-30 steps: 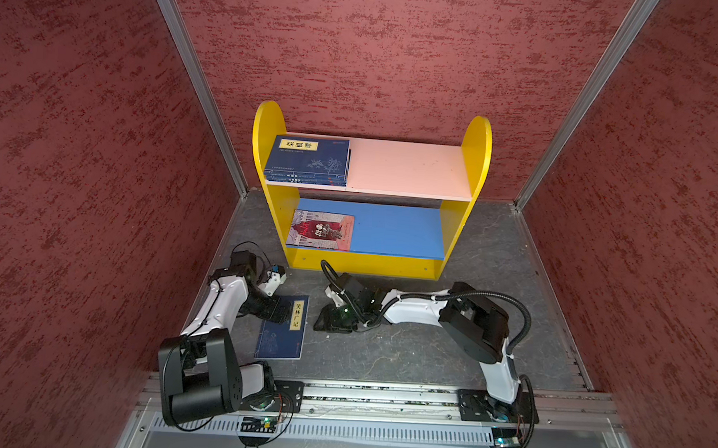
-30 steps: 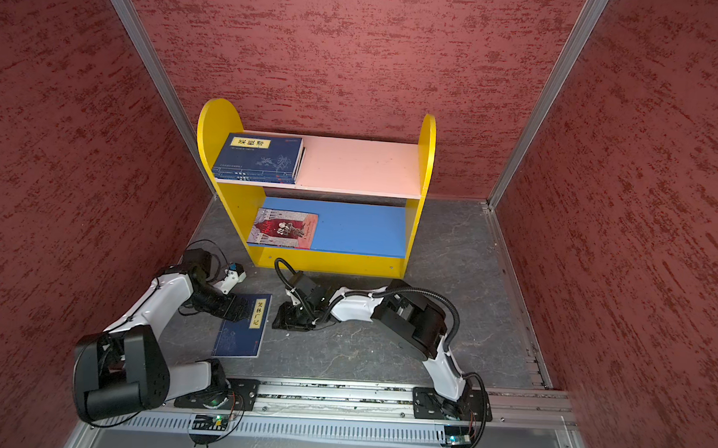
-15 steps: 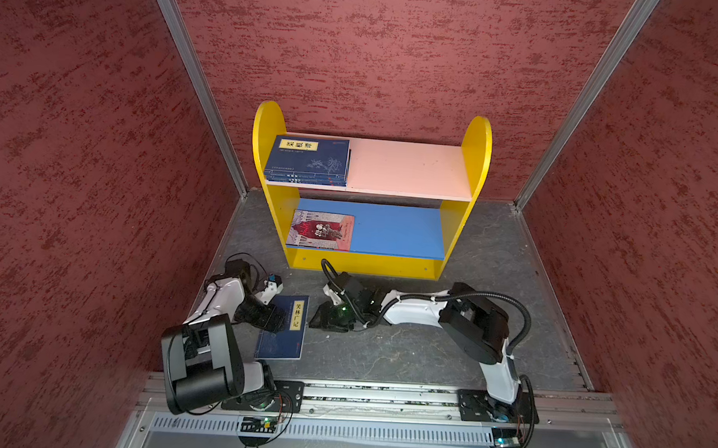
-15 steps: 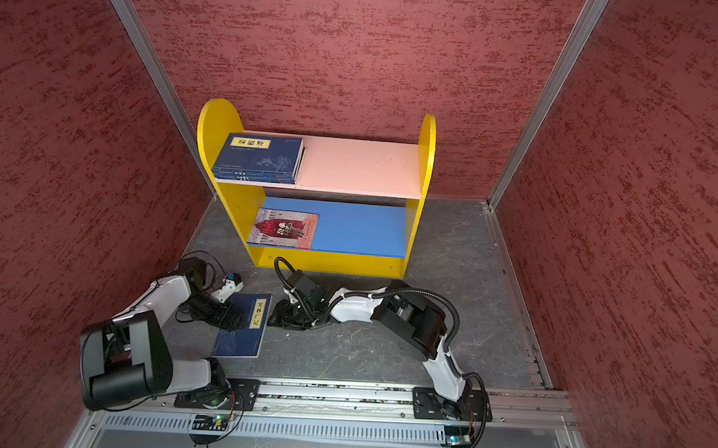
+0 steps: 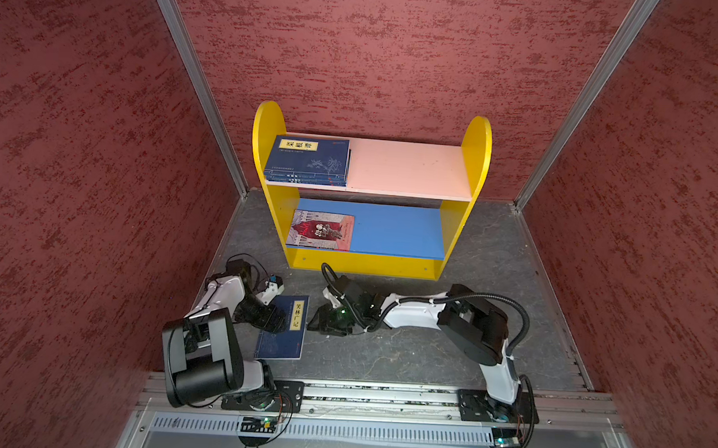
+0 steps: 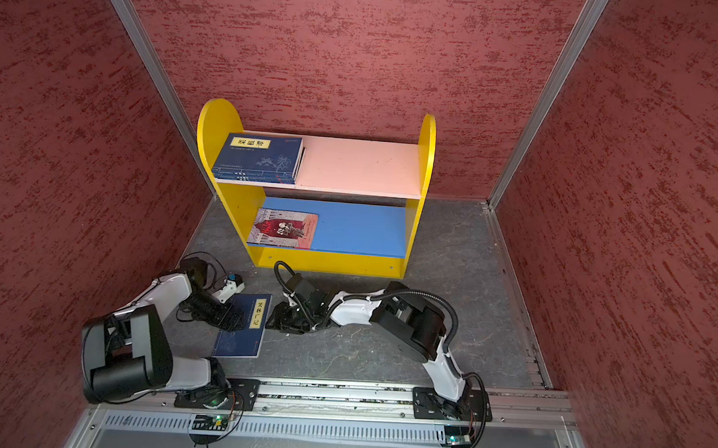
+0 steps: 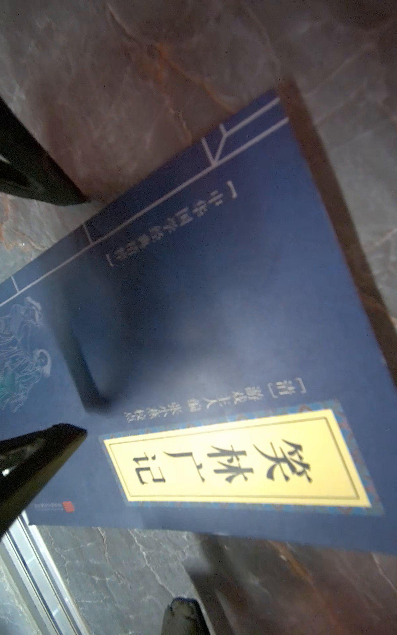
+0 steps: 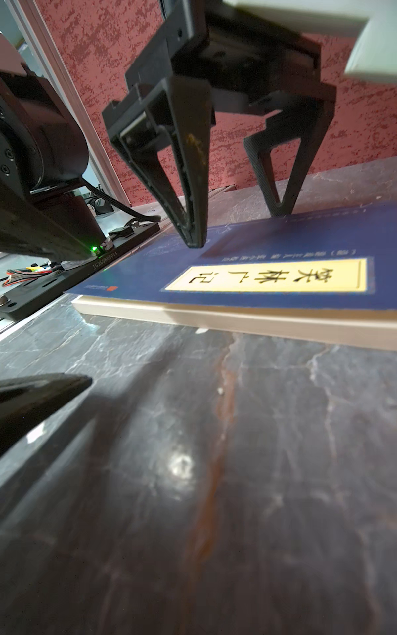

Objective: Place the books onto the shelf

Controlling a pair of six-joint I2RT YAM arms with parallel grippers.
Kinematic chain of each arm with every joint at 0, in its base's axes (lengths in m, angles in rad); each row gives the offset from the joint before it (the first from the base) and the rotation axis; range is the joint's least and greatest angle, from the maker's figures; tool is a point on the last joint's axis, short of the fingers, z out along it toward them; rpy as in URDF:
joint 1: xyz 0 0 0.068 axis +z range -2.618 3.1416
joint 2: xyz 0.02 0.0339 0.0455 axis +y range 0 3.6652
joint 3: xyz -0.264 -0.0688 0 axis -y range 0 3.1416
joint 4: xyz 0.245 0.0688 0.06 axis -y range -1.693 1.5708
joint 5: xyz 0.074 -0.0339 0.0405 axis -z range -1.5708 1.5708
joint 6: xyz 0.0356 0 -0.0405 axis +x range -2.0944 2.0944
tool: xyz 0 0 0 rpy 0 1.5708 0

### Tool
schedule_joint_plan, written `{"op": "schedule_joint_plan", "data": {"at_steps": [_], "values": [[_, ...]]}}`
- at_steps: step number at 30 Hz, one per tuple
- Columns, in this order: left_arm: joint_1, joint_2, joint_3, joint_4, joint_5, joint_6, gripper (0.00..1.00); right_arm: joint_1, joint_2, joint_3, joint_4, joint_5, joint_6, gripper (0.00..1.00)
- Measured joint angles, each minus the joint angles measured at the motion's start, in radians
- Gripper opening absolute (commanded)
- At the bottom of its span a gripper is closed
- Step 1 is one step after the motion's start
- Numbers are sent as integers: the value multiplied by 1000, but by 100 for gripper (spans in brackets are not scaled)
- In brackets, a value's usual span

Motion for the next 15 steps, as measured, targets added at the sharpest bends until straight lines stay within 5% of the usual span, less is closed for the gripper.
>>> {"op": "schedule_joint_plan", "data": {"at_steps": [15], "values": [[-127, 129, 109, -74, -12, -156, 94, 21, 23, -45, 138, 56, 121, 55]]}}
